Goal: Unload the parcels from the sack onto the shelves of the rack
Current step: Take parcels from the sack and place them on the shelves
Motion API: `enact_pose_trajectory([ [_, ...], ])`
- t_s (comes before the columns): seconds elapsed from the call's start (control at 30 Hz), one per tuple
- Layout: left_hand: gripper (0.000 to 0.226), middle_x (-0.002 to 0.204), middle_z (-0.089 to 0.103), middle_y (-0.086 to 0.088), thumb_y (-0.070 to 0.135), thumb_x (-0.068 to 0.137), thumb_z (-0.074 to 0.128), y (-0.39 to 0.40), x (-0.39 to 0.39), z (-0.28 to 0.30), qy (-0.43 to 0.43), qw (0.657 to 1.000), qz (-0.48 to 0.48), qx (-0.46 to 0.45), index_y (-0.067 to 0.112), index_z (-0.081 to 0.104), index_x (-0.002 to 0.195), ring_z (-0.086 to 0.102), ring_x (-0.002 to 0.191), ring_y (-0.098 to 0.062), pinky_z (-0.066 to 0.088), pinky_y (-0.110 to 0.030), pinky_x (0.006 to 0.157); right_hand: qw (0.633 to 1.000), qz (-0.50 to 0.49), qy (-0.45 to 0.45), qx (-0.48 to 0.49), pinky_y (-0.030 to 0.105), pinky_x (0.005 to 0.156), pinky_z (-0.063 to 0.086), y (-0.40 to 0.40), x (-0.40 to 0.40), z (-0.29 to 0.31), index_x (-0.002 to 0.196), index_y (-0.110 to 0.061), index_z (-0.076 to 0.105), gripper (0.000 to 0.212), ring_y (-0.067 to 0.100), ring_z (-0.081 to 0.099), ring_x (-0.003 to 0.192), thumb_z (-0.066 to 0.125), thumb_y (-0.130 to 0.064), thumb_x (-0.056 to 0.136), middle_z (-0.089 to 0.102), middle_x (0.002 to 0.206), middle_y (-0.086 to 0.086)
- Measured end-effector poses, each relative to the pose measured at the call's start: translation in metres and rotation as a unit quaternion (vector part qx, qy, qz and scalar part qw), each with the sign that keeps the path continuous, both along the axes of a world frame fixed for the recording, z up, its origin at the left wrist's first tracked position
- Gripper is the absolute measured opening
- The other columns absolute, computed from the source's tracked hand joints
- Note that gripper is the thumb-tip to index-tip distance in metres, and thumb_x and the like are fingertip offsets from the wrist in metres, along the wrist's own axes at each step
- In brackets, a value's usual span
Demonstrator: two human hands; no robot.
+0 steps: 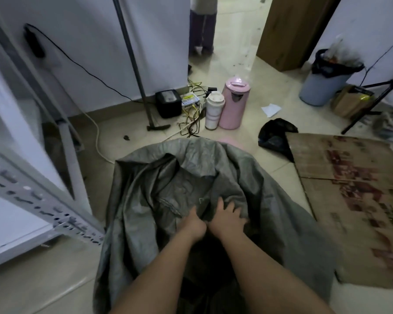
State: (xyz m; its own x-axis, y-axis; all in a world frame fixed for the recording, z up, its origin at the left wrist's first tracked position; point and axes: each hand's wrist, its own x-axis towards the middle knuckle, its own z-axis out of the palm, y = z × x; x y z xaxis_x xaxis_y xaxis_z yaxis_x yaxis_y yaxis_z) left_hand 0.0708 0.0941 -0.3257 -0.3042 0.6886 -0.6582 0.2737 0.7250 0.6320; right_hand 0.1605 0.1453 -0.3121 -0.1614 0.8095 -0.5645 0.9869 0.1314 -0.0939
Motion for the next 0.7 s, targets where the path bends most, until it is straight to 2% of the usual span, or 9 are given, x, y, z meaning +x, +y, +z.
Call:
enact_pose_trajectory([
  [0.07, 0.066, 0.148, 0.038, -0.013, 0.011, 0.089, 0.049, 0.014, 0.001, -0.006, -0.006, 1.000, 0.022, 0.021, 0.013, 0.024, 0.150, 0.038, 0.135, -0.029, 0.029, -0.032, 0.113, 1.000, -0.011, -0.008, 0.008, 0.063, 0.112, 0.017, 0.010, -0.003, -0.022, 0.153, -0.026, -0.010, 0.093, 0.043, -0.001, 0.145, 0.047, -0.062, 0.089, -0.008, 0.161, 0.016],
  [0.13, 0.065, 0.150, 0.035, -0.015, 0.002, 0.090, 0.043, 0.028, 0.000, -0.015, 0.001, 0.998, 0.045, 0.047, 0.011, 0.022, 0.151, 0.035, 0.137, -0.028, 0.027, -0.029, 0.114, 1.000, -0.006, -0.021, 0.017, 0.063, 0.109, 0.019, 0.018, -0.002, -0.037, 0.153, -0.027, -0.014, 0.102, 0.045, -0.001, 0.145, 0.054, -0.063, 0.085, -0.012, 0.160, 0.016],
  [0.23, 0.067, 0.149, 0.037, -0.014, 0.006, 0.090, 0.044, 0.020, 0.004, -0.028, 0.017, 0.998, 0.027, 0.045, 0.018, 0.021, 0.151, 0.037, 0.135, -0.030, 0.029, -0.031, 0.113, 0.996, 0.031, -0.068, 0.043, 0.058, 0.105, 0.032, 0.018, 0.016, -0.047, 0.152, -0.029, -0.017, 0.094, 0.046, 0.007, 0.143, 0.053, -0.046, 0.093, -0.017, 0.160, 0.013],
  [0.3, 0.069, 0.149, 0.037, -0.014, 0.009, 0.090, 0.046, 0.008, 0.003, -0.031, 0.022, 1.000, -0.005, 0.016, 0.021, 0.019, 0.152, 0.038, 0.135, -0.031, 0.030, -0.032, 0.112, 0.993, 0.063, -0.081, 0.058, 0.049, 0.102, 0.040, 0.020, 0.032, -0.048, 0.153, -0.033, -0.013, 0.081, 0.042, 0.024, 0.138, 0.047, -0.033, 0.098, -0.016, 0.160, 0.012],
  [0.33, 0.069, 0.149, 0.037, -0.014, 0.010, 0.090, 0.048, 0.004, 0.001, -0.031, 0.021, 1.000, -0.012, 0.008, 0.020, 0.019, 0.152, 0.038, 0.135, -0.031, 0.030, -0.032, 0.113, 0.991, 0.082, -0.077, 0.068, 0.045, 0.100, 0.042, 0.022, 0.038, -0.045, 0.154, -0.034, -0.007, 0.075, 0.039, 0.033, 0.133, 0.045, -0.029, 0.099, -0.011, 0.161, 0.011],
  [0.4, 0.068, 0.149, 0.038, -0.014, 0.013, 0.090, 0.050, 0.003, -0.003, -0.029, 0.017, 1.000, -0.016, 0.014, 0.019, 0.021, 0.152, 0.039, 0.135, -0.030, 0.031, -0.033, 0.113, 0.985, 0.132, -0.054, 0.103, 0.040, 0.095, 0.044, 0.031, 0.046, -0.033, 0.152, -0.031, 0.019, 0.055, 0.035, 0.042, 0.124, 0.041, -0.028, 0.101, 0.013, 0.158, 0.010],
  [0.5, 0.067, 0.146, 0.041, -0.013, 0.013, 0.091, 0.048, 0.009, 0.000, -0.021, 0.006, 0.999, -0.024, 0.036, 0.019, 0.021, 0.151, 0.042, 0.132, -0.030, 0.033, -0.034, 0.112, 0.959, 0.197, -0.050, 0.198, 0.038, 0.088, 0.046, 0.044, 0.049, -0.003, 0.128, -0.018, 0.056, 0.034, 0.031, 0.047, 0.118, 0.036, -0.021, 0.101, 0.046, 0.134, 0.006],
  [0.63, 0.058, 0.145, 0.043, -0.013, 0.022, 0.096, 0.050, 0.016, 0.024, -0.006, -0.062, 0.995, 0.005, 0.074, 0.015, 0.028, 0.149, 0.044, 0.130, -0.028, 0.033, -0.032, 0.111, 0.923, 0.218, -0.027, 0.315, 0.033, 0.072, 0.043, 0.054, 0.054, 0.038, 0.114, -0.015, 0.066, 0.031, 0.025, 0.049, 0.112, 0.039, -0.016, 0.099, 0.061, 0.116, 0.001],
  [0.7, 0.053, 0.149, 0.039, -0.008, 0.030, 0.100, 0.046, 0.023, 0.038, 0.004, -0.123, 0.985, 0.050, 0.115, 0.012, 0.031, 0.148, 0.038, 0.136, -0.023, 0.027, -0.026, 0.111, 0.914, 0.217, -0.010, 0.341, 0.033, 0.072, 0.042, 0.053, 0.062, 0.052, 0.108, -0.013, 0.068, 0.030, 0.026, 0.049, 0.112, 0.042, -0.022, 0.096, 0.064, 0.112, 0.002],
])
